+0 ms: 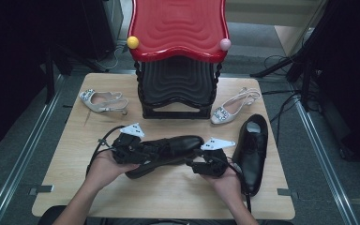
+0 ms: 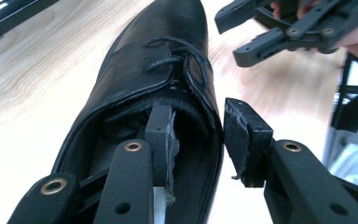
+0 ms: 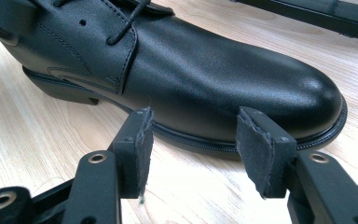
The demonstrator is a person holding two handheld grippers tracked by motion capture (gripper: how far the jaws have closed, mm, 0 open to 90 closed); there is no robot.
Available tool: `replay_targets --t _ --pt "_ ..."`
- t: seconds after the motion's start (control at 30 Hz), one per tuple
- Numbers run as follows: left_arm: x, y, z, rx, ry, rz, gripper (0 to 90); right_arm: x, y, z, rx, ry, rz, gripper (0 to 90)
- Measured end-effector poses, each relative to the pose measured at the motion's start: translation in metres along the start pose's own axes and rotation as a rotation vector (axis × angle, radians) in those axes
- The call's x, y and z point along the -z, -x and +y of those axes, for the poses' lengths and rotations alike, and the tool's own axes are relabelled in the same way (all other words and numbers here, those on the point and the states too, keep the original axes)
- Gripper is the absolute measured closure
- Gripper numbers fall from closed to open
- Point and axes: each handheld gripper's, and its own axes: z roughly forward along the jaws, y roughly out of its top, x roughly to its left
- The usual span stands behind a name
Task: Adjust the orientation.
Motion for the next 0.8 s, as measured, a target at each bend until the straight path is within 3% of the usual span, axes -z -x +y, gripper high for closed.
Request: replay_targets --t 0.1,0.23,0.43,0.5,0.53,0.57,0.67,0.77,0.8 --pt "0.012 0.002 0.001 -0.041 -0.002 0.037 64.0 -0.001 -0.001 0.0 0.004 0.001 0.001 48.1" --pt "0.026 0.0 0.002 -0.052 0.023 0.048 66.9 -0.001 -0.002 0.0 0.009 0.001 0.002 48.6" --pt "0.04 -0.02 -0.006 0.005 0.046 0.087 79.0 -0.004 -0.004 0.001 0.01 0.001 0.01 50.4" --pt "0.044 -0.033 -0.013 0.046 0.069 0.108 83.2 -0.005 -0.006 0.001 0.0 0.01 0.023 52.2" --pt "0.044 -0.033 -0.013 0.046 0.069 0.108 85.2 -0.006 -0.007 0.001 -0.007 0.013 0.028 54.8" --pt "0.043 -0.044 -0.019 0.074 0.067 0.115 86.8 -0.007 -0.008 0.001 -0.011 0.013 0.031 57.0" --pt "0.039 -0.054 -0.025 0.106 0.061 0.121 88.5 -0.009 -0.01 0.002 -0.012 0.013 0.041 63.2" --pt "0.03 -0.065 -0.031 0.148 0.067 0.108 88.9 -0.016 -0.015 0.001 -0.003 -0.018 0.072 75.1" --pt "0.026 -0.068 -0.032 0.153 0.067 0.1 88.9 -0.016 -0.015 0.001 -0.003 -0.018 0.072 75.1"
